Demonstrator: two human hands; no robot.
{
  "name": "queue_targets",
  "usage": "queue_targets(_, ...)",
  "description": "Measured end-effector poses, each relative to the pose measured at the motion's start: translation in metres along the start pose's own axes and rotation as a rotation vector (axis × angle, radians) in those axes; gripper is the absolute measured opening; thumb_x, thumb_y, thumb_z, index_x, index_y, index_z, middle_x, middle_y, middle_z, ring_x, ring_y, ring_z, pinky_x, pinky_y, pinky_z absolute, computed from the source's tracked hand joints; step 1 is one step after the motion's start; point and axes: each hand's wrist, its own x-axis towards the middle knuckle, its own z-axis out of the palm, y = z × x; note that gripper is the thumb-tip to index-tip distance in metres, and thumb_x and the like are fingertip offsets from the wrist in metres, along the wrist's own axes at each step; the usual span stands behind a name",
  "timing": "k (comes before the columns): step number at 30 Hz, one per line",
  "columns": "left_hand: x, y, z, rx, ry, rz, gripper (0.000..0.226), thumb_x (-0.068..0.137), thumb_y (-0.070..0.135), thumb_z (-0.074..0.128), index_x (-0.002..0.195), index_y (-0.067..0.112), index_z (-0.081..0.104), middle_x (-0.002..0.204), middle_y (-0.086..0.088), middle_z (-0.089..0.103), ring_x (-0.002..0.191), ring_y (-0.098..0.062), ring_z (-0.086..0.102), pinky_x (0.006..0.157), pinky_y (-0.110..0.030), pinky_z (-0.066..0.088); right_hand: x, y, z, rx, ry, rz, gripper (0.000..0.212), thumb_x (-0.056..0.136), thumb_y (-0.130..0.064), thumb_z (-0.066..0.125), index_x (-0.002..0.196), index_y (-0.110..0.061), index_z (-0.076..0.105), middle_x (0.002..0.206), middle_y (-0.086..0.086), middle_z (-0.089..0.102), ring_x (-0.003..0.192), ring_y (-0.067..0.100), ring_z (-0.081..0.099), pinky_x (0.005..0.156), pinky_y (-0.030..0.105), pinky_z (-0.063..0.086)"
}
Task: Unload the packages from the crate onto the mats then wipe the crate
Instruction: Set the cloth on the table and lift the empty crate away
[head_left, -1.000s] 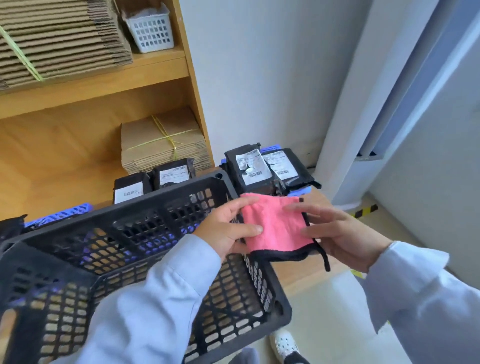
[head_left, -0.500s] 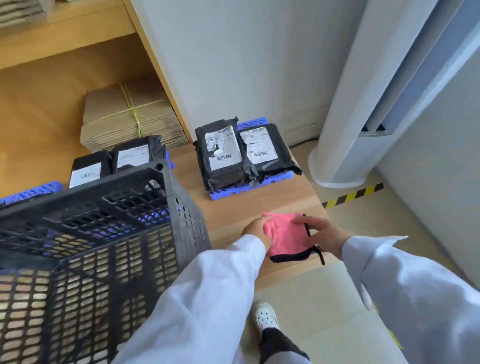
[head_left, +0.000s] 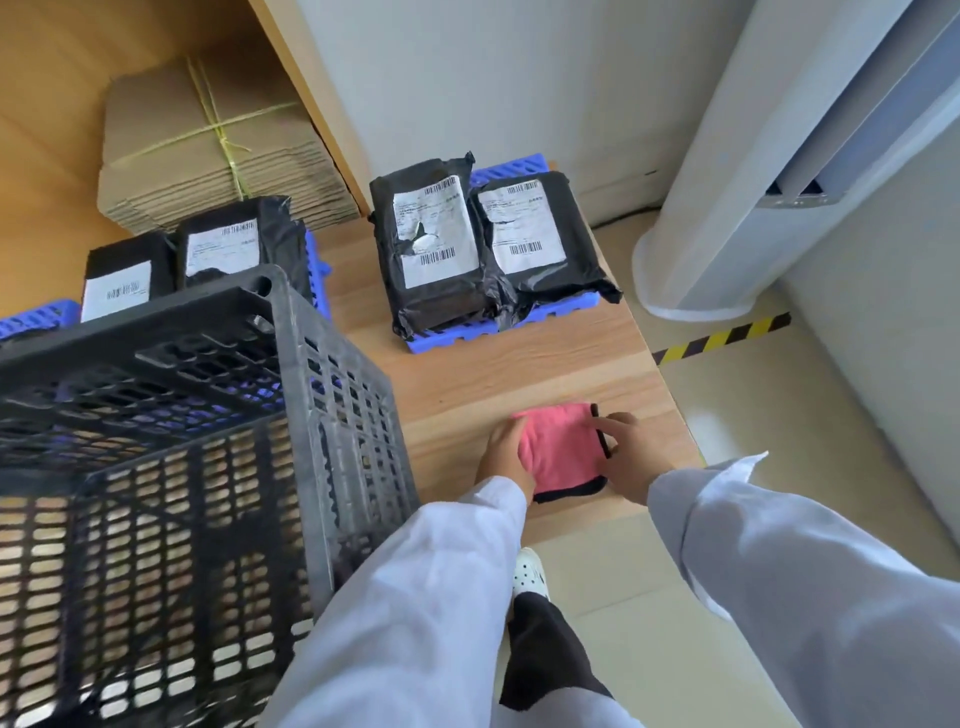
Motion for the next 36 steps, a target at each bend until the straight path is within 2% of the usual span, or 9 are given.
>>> queue_targets(5,-0.001,0.012,-0.012,0.120,0.088,-0.041,0.039,0.091,0.018,0.055,0.129,0.026,0.056,0.142,0.005,0.047,0.123,-0.022,0.049,0.104,-0.028,0.037,-0.001,-0.011,-0.011,0.033,0.077,0.020,0.055,0.089,-0.004,0.059,0.141,-0.019,0.053,0.141,0.006,0.045,0.113,0.028,0.056,0.090,0.029,0.046)
queue_targets(8,-0.003,0.036,-0.036,0.047,0.097,-0.060,0.047,0.086,0.007,0.051,0.132,0.021,0.055,0.146,0.000,0.040,0.129,-0.023,0.045,0.106,-0.024,0.034,-0.012,-0.030,-0.032,0.128,0.243,0.045,0.048,0.093,-0.021,0.059,0.141,-0.025,0.051,0.136,0.000,0.056,0.108,0.026,0.063,0.096,0.032,0.047)
queue_targets(10,-0.008,0.059,-0.064,-0.015,0.111,-0.058,0.046,0.088,0.008,0.052,0.133,0.020,0.055,0.142,-0.004,0.048,0.126,-0.024,0.050,0.104,-0.025,0.037,-0.023,-0.047,-0.047,0.153,0.351,0.043,0.044,0.094,-0.022,0.056,0.138,-0.026,0.054,0.106,-0.002,0.067,0.088,0.023,0.063,0.083,0.035,0.052)
queue_targets(13,-0.018,0.096,-0.108,-0.072,0.065,-0.015,0.045,0.089,0.013,0.055,0.134,0.018,0.052,0.132,-0.006,0.058,0.118,-0.026,0.056,0.096,-0.027,0.042,-0.040,-0.076,-0.063,0.193,0.475,0.033,0.038,0.090,-0.012,0.052,0.125,-0.020,0.062,0.068,-0.004,0.058,0.071,0.019,0.056,0.070,0.029,0.045)
queue_targets(20,-0.112,0.123,-0.241,-0.216,0.000,0.282,0.036,0.085,0.018,0.066,0.120,0.024,0.061,0.107,-0.009,0.064,0.089,-0.025,0.064,0.077,-0.030,0.051,-0.098,-0.182,-0.036,0.298,0.480,-0.231,0.036,0.082,-0.011,0.055,0.115,-0.018,0.069,0.077,-0.001,0.062,0.071,0.021,0.056,0.077,0.036,0.052)
queue_targets(24,-0.178,0.058,-0.322,-0.324,0.164,0.366,0.030,0.087,0.015,0.064,0.115,0.025,0.063,0.106,-0.008,0.067,0.082,-0.023,0.063,0.072,-0.030,0.051,-0.133,-0.243,0.015,0.367,0.418,-0.374,0.030,0.084,-0.025,0.058,0.111,-0.017,0.069,0.078,-0.008,0.062,0.073,0.017,0.058,0.077,0.041,0.054)
queue_targets(28,-0.221,-0.063,-0.393,-0.372,0.493,0.299,0.015,0.082,0.022,0.066,0.094,0.031,0.068,0.103,0.000,0.072,0.086,-0.020,0.065,0.078,-0.031,0.052,-0.154,-0.277,0.063,0.265,0.339,-0.365,0.055,0.085,-0.042,0.064,0.136,-0.022,0.053,0.125,0.005,0.059,0.110,0.023,0.060,0.099,0.040,0.047)
queue_targets(32,-0.245,-0.184,-0.440,-0.207,0.822,0.032,0.038,0.091,0.029,0.060,0.128,0.024,0.056,0.130,0.002,0.058,0.115,-0.023,0.054,0.089,-0.032,0.044,-0.160,-0.290,0.087,0.234,0.346,-0.249,0.070,0.078,-0.042,0.067,0.140,-0.019,0.044,0.133,0.008,0.058,0.115,0.027,0.059,0.102,0.040,0.046)
queue_targets(36,-0.247,-0.264,-0.463,-0.026,0.836,-0.330,0.070,0.087,0.043,0.063,0.146,0.021,0.032,0.145,-0.014,0.039,0.133,-0.040,0.034,0.104,-0.053,0.036,-0.167,-0.300,0.097,0.275,0.436,-0.153,0.051,0.087,-0.019,0.064,0.134,-0.011,0.048,0.124,0.007,0.061,0.108,0.027,0.058,0.095,0.036,0.046)
